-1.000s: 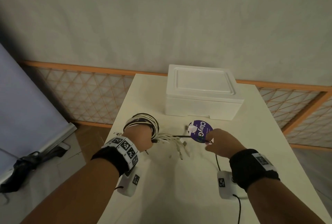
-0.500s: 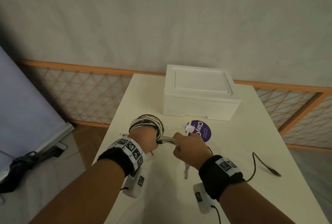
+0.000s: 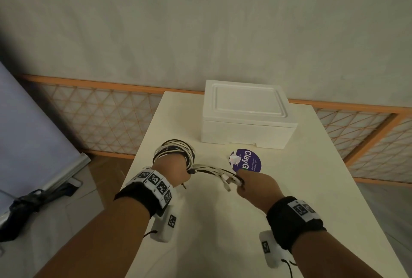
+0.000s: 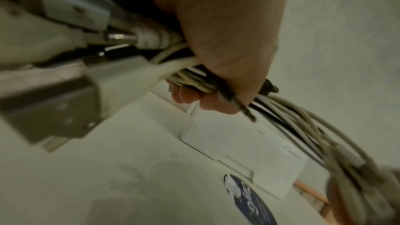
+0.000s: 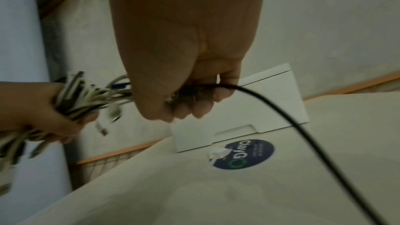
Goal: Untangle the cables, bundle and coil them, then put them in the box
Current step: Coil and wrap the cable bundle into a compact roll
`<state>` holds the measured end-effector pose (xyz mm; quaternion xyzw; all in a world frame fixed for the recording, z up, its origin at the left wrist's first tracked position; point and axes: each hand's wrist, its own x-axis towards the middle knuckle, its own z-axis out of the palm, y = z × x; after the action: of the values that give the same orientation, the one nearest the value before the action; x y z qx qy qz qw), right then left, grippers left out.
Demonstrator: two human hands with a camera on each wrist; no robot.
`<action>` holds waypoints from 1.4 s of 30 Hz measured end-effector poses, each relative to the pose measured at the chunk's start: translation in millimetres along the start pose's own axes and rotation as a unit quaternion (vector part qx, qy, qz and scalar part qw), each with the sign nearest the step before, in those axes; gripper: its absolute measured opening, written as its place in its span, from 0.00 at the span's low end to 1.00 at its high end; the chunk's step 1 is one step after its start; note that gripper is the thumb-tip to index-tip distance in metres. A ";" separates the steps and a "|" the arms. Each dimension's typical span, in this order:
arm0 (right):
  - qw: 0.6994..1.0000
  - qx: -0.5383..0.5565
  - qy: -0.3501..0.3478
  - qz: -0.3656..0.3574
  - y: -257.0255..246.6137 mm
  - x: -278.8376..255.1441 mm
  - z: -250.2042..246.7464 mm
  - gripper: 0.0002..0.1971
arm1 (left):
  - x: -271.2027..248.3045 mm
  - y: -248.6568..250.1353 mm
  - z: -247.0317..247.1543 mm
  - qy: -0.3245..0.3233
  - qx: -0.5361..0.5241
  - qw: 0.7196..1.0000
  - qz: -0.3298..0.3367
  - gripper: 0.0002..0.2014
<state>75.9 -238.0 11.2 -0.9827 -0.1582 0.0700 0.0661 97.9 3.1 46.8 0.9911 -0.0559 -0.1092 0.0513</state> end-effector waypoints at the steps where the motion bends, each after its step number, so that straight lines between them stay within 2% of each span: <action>1: 1.000 -0.021 -0.010 0.016 8.5 -1.2 -2.2 0.11 | 0.8 -4.3 -0.1 0.005 -0.027 0.999 -0.018 0.15; 3: 0.998 -0.035 -0.040 0.034 20.5 -0.4 -8.1 0.18 | 4.6 -12.3 2.0 0.020 -0.127 0.991 -0.041 0.16; 4: 0.998 -0.007 -0.063 0.029 22.9 1.3 -11.8 0.24 | 6.8 -15.9 3.2 0.022 -0.193 0.980 -0.035 0.16; 6: 0.987 0.125 -0.102 0.010 17.3 3.9 -25.2 0.41 | 6.9 -18.3 2.3 0.016 -0.334 0.943 0.011 0.16; 7: 0.973 0.208 -0.101 0.005 11.4 4.7 -35.0 0.45 | 4.9 -17.4 0.7 0.010 -0.401 0.915 0.036 0.19; 9: 0.931 0.359 -0.073 -0.008 -0.9 5.9 -53.9 0.46 | 0.7 -12.8 -2.6 -0.016 -0.522 0.849 0.084 0.27; 12: 0.867 0.494 -0.044 -0.049 -14.8 5.2 -76.2 0.46 | 1.9 -5.9 0.2 -0.056 -0.706 0.693 0.133 0.38; 13: 0.851 0.521 -0.042 -0.056 -16.0 5.5 -81.5 0.47 | 2.1 -2.6 -0.2 -0.062 -0.744 0.651 0.137 0.38; 14: 0.837 0.542 -0.041 -0.060 -15.0 6.0 -84.5 0.47 | 3.0 -0.2 -1.8 -0.066 -0.767 0.625 0.129 0.36; 15: 0.829 0.556 -0.039 -0.055 -13.3 6.1 -86.7 0.46 | 3.0 1.7 -4.3 -0.067 -0.782 0.609 0.115 0.33; 17: 0.822 0.568 -0.021 -0.028 -6.6 5.3 -86.3 0.46 | 2.2 4.4 -9.7 -0.070 -0.796 0.596 0.083 0.21; 18: 0.831 0.556 0.003 -0.008 -4.3 4.8 -84.4 0.45 | 2.1 5.2 -11.9 -0.077 -0.805 0.583 0.075 0.15; 20: 0.873 0.481 0.079 0.030 -3.3 5.1 -80.3 0.38 | 2.7 6.0 -15.9 -0.091 -0.826 0.553 0.060 0.09; 22: 0.902 0.408 0.134 0.037 -9.2 8.1 -76.4 0.30 | 5.4 7.0 -16.3 -0.083 -0.822 0.562 0.050 0.09; 23: 0.909 0.393 0.133 0.041 -13.9 10.7 -74.8 0.28 | 5.8 8.5 -17.1 -0.082 -0.816 0.571 0.049 0.10; 25: 0.908 0.408 0.078 0.062 -25.0 17.5 -69.7 0.22 | 7.5 10.7 -16.7 -0.099 -0.811 0.575 0.037 0.07; 27: 0.884 0.463 0.020 0.059 -38.3 21.9 -65.5 0.19 | 6.7 13.6 -17.6 -0.113 -0.803 0.585 0.027 0.03; 28: 0.867 0.496 0.018 0.046 -45.5 22.9 -66.3 0.18 | 7.1 13.8 -16.6 -0.109 -0.788 0.605 0.022 0.06; 30: 0.822 0.567 0.050 0.007 -56.4 23.7 -71.0 0.16 | 9.0 13.6 -15.2 -0.083 -0.738 0.669 -0.005 0.19; 31: 0.811 0.582 0.058 -0.018 -60.9 22.9 -73.1 0.17 | 10.0 12.9 -14.5 -0.067 -0.716 0.694 -0.025 0.27; 32: 0.820 0.567 0.064 -0.050 -64.8 21.3 -74.1 0.18 | 9.7 13.0 -15.3 -0.054 -0.702 0.709 -0.036 0.33; 33: 0.847 0.519 0.075 -0.085 -67.8 19.7 -74.1 0.18 | 8.3 13.7 -17.1 -0.051 -0.691 0.720 -0.036 0.36; 35: 0.903 0.390 0.111 -0.140 -67.9 18.3 -71.7 0.16 | 5.5 11.1 -20.5 -0.052 -0.670 0.740 -0.002 0.34; 36: 0.917 0.343 0.124 -0.159 -66.5 17.5 -72.6 0.15 | 2.3 9.4 -23.0 -0.060 -0.660 0.748 0.032 0.31; 37: 0.922 0.320 0.129 -0.175 -65.4 17.0 -75.2 0.14 | -2.0 8.6 -24.9 -0.082 -0.655 0.748 0.075 0.26; 39: 0.928 0.290 0.132 -0.194 -63.0 19.8 -83.6 0.15 | -8.7 10.6 -27.1 -0.139 -0.656 0.725 0.156 0.17; 40: 0.931 0.273 0.137 -0.200 -62.9 21.0 -88.2 0.15 | -11.7 12.1 -28.4 -0.150 -0.652 0.723 0.172 0.14; 41: 0.933 0.263 0.140 -0.201 -62.0 22.7 -91.2 0.15 | -13.7 13.4 -29.6 -0.141 -0.632 0.742 0.172 0.12; 42: 0.931 0.270 0.144 -0.200 -59.9 24.1 -93.5 0.17 | -15.2 13.8 -30.8 -0.122 -0.597 0.775 0.166 0.10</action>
<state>95.2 -184.0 109.3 -0.8752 -0.3154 -0.0471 0.3637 88.6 -6.0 81.4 0.7147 -0.1493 -0.2308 0.6432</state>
